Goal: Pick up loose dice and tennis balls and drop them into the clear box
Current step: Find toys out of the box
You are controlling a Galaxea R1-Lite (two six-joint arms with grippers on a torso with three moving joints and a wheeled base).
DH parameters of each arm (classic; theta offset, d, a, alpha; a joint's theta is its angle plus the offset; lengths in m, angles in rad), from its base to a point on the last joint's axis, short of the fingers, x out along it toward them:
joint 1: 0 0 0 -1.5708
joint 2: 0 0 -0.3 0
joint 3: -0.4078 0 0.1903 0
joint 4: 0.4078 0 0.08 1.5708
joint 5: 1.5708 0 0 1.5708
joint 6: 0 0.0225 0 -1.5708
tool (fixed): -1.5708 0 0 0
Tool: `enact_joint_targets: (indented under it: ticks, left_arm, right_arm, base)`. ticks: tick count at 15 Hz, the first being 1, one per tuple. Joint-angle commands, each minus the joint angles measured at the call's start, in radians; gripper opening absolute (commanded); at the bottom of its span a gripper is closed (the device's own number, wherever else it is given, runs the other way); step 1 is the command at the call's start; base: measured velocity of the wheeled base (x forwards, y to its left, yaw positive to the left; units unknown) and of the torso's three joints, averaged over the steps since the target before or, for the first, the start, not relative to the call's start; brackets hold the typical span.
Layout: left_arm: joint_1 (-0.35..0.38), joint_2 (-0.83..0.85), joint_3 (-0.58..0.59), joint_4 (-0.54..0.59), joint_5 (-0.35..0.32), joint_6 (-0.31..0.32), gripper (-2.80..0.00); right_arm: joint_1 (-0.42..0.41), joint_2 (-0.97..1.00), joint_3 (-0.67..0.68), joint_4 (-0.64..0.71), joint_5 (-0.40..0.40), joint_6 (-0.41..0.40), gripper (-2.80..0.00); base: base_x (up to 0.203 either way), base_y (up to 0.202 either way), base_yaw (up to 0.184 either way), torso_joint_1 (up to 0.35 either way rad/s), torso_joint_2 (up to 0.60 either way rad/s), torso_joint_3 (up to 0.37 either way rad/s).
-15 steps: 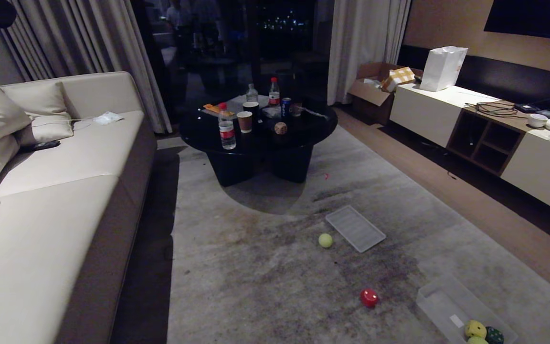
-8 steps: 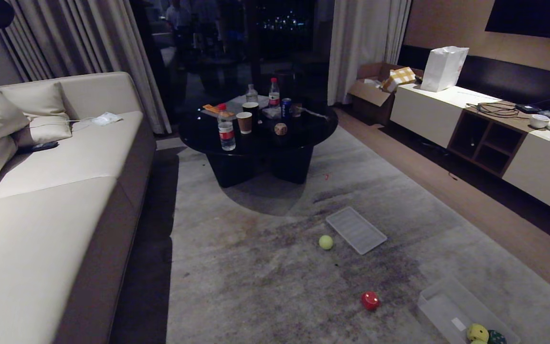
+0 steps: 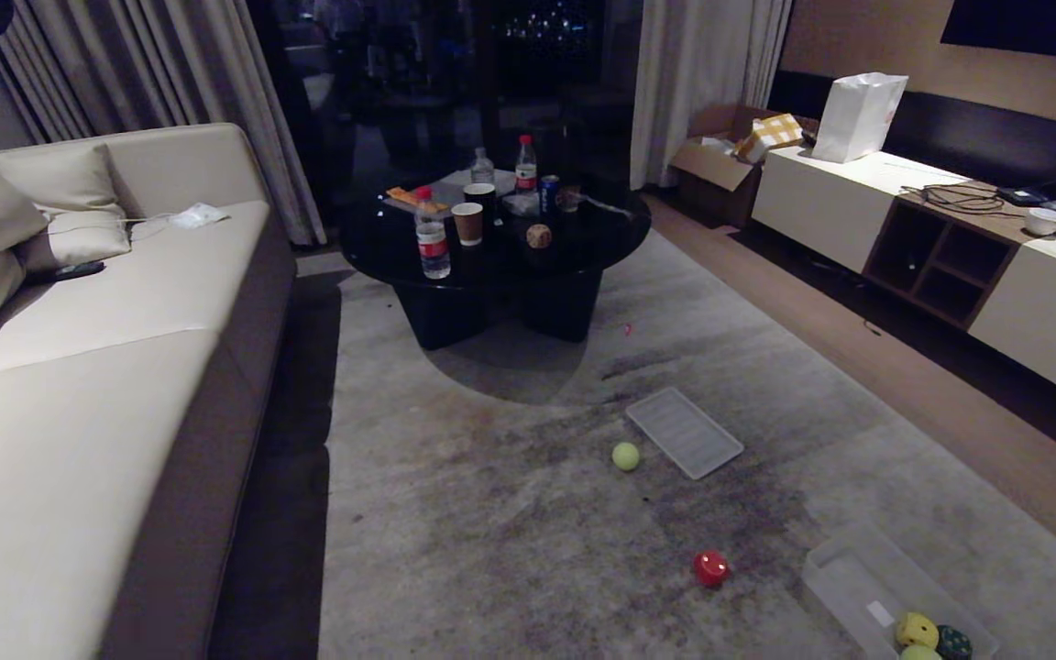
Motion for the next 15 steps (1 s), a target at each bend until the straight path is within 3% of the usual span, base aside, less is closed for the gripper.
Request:
enact_joint_targets:
  ticks: [1, 15]
  left_arm:
    - [0.0, 0.002, 0.002, 0.0, 0.0, 0.001, -2.8]
    - [0.0, 0.002, 0.002, 0.0, 0.0, 0.003, -2.8]
  right_arm:
    - [0.0, 0.002, 0.003, 0.0, 0.0, 0.0, -2.8]
    - [0.0, 0.002, 0.003, 0.0, 0.002, 0.0, -2.8]
  base:
    - [0.0, 0.0, 0.0, 0.004, 0.0, -0.193]
    - [0.0, 0.0, 0.0, 0.003, 0.0, -0.198]
